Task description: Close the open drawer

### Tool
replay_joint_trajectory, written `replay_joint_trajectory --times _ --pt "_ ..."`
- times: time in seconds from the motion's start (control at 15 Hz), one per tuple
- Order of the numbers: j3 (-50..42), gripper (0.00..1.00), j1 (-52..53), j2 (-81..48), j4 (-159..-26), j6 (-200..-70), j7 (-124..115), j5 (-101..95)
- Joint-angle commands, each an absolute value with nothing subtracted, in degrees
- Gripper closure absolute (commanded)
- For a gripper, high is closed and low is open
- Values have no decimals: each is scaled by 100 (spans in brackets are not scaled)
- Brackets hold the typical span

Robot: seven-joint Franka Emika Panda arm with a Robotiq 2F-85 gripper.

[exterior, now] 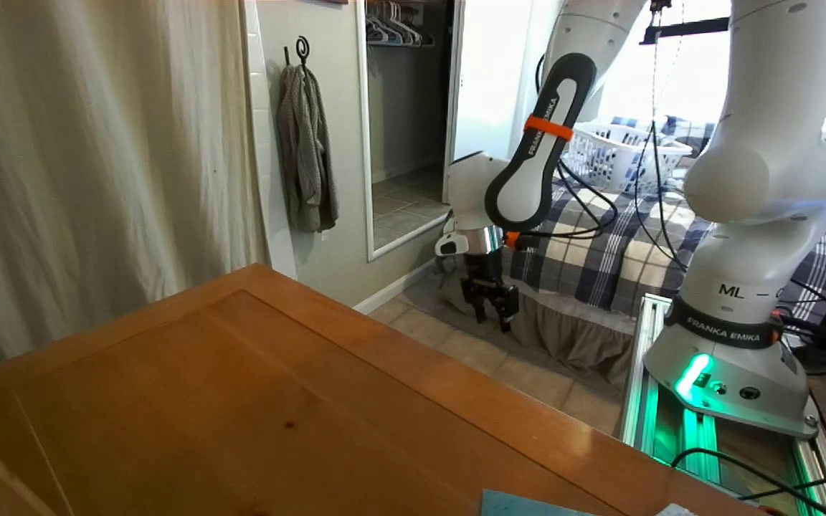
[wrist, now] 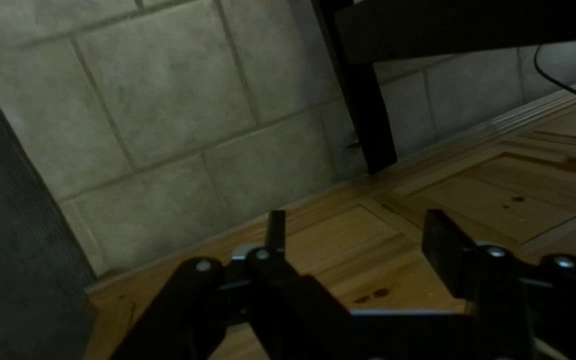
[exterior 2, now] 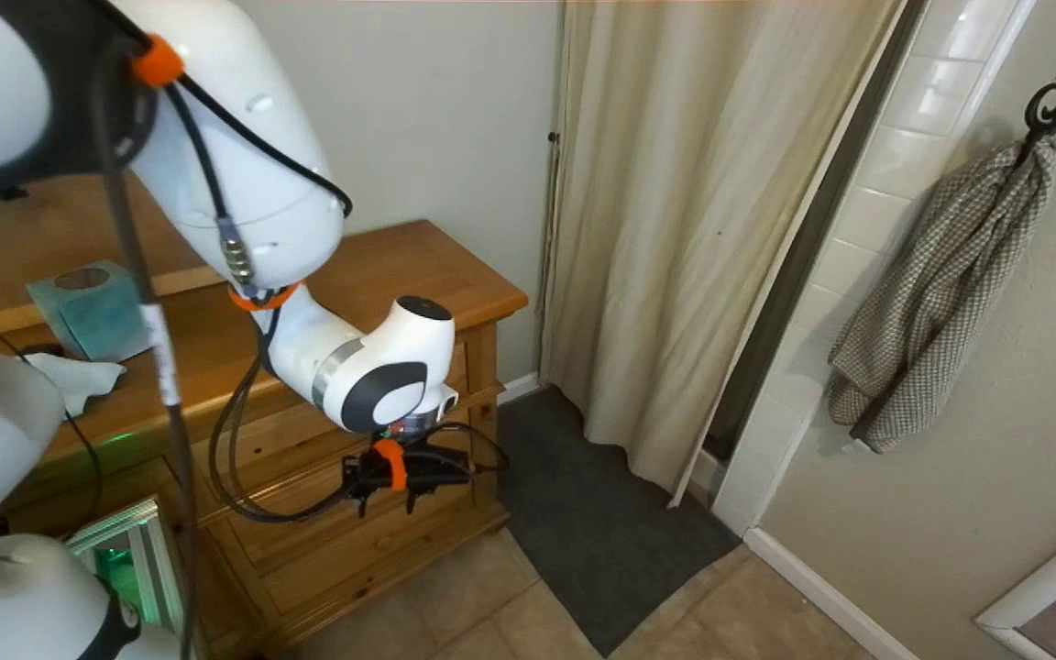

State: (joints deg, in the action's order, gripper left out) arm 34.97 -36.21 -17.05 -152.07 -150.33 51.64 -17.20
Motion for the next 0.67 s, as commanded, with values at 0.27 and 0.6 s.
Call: replay_joint_trajectory --times 0.27,0.6 --pt "1456 0 -2378 -585 -15568 -14816 5898 -577" --pt "1379 0 -2018 -718 -15551 -14821 5825 -525"
